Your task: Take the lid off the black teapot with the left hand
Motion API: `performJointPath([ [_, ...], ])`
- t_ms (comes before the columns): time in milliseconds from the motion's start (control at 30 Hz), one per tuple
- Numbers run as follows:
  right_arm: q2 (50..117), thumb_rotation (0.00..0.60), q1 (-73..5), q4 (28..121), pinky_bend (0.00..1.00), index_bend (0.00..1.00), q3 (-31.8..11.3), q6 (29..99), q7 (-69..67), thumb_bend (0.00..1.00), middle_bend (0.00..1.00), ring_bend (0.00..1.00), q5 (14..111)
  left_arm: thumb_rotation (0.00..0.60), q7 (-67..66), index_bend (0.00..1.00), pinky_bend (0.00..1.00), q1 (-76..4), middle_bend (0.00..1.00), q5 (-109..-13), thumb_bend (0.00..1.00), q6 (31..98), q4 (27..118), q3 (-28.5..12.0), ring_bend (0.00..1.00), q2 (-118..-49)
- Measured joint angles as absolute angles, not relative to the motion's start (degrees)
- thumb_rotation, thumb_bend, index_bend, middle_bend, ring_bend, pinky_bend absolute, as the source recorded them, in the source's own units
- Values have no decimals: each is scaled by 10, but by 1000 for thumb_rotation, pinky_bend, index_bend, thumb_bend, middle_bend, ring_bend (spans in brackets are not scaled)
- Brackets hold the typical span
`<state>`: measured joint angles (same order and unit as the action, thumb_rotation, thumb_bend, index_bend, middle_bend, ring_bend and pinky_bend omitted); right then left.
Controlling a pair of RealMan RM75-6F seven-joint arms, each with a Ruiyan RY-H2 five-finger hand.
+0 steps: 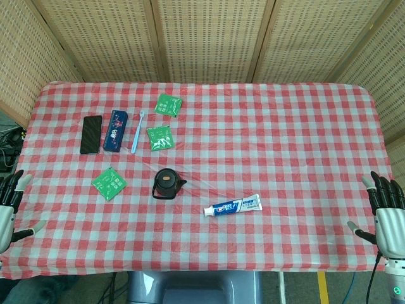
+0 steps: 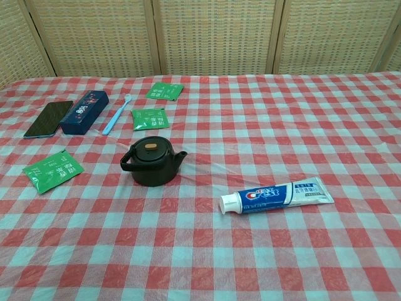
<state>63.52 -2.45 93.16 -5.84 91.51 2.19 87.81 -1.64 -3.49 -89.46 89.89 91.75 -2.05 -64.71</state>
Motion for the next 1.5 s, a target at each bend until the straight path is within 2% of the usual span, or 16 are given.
performJointPath([
  [200,634,600,-24,931,0,49,-57,916,19,0,0,0,882,600,-16,0,0,-35,0,-897,0,899,918,-20,0,-647],
  [400,631,600,-23,932,0,49,-57,920,14,0,0,0,884,600,-22,0,0,-52,0,-892,0,869,925,-23,0,-650],
  [600,630,600,-24,932,0,50,-62,918,12,0,0,0,878,600,-72,3,0,-109,0,-866,0,781,990,-46,0,-645],
  [700,630,600,-25,930,0,50,-63,917,13,0,0,0,875,600,-121,114,0,-158,0,-835,0,717,1038,-70,0,-644],
  [800,631,600,-25,929,0,50,-64,914,14,0,0,0,871,600,-176,273,0,-211,0,-791,22,664,1078,-97,0,-652],
  [933,632,600,-27,924,0,50,-66,908,13,0,0,0,864,600,-250,391,0,-272,0,-715,160,613,1103,-129,0,-680],
  [1133,633,600,-29,918,0,51,-69,899,8,0,0,0,852,600,-365,406,0,-357,0,-570,213,587,1104,-159,0,-748],
  [1333,632,600,-30,915,0,51,-71,894,1,0,0,0,847,600,-461,408,0,-436,0,-436,298,602,1075,-173,0,-833],
  [1500,629,600,-31,914,0,51,-72,892,-6,0,0,0,845,600,-485,408,0,-477,0,-376,304,617,1029,-176,0,-881],
])
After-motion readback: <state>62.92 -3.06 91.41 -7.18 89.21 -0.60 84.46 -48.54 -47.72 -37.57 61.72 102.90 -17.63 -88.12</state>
